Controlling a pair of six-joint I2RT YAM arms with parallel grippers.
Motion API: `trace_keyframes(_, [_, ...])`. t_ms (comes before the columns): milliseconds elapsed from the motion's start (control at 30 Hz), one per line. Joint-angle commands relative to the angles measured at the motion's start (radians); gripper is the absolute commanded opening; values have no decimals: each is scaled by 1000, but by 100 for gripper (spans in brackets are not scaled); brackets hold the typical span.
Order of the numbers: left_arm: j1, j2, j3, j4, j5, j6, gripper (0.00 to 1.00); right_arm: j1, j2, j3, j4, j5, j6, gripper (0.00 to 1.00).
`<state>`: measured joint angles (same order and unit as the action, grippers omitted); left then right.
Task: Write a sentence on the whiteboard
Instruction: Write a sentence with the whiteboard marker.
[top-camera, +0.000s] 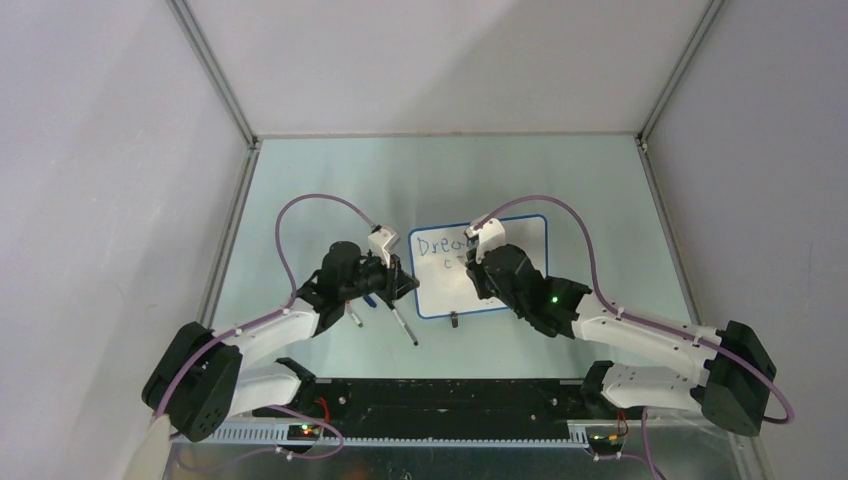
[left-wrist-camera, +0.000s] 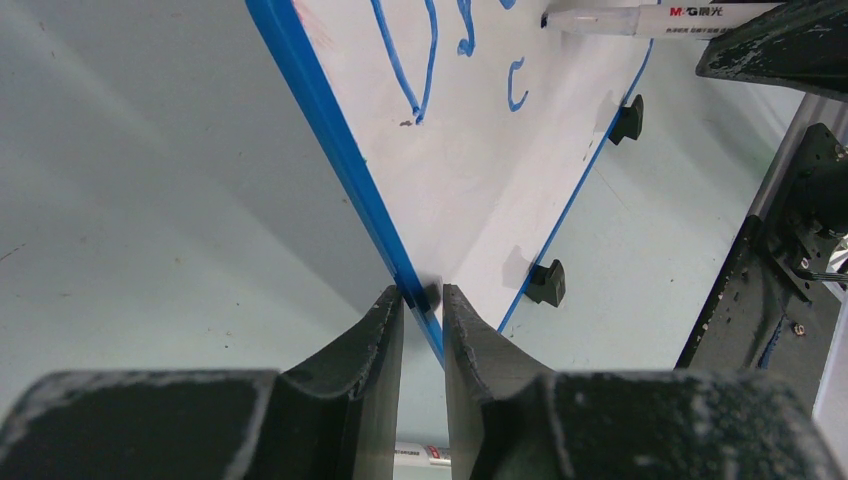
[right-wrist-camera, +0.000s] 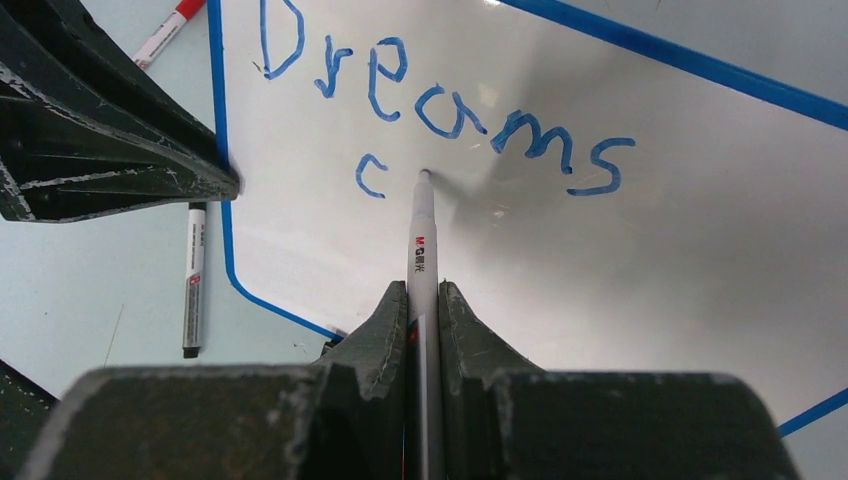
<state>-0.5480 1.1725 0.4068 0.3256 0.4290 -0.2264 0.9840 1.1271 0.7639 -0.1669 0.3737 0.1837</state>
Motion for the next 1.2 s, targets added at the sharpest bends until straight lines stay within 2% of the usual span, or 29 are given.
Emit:
trace_keyframes(0, [-6,-14,23,10,3,22,25,-9,13,23,12,8,14,0])
trace_keyframes(767, [-6,-15,23,9,2,22,25,-18,31,31,-1,-62,7,0])
trace_keyframes(1167, [-5,-14,23,9,2,22,25,-23,10,31,-57,-32,12,0])
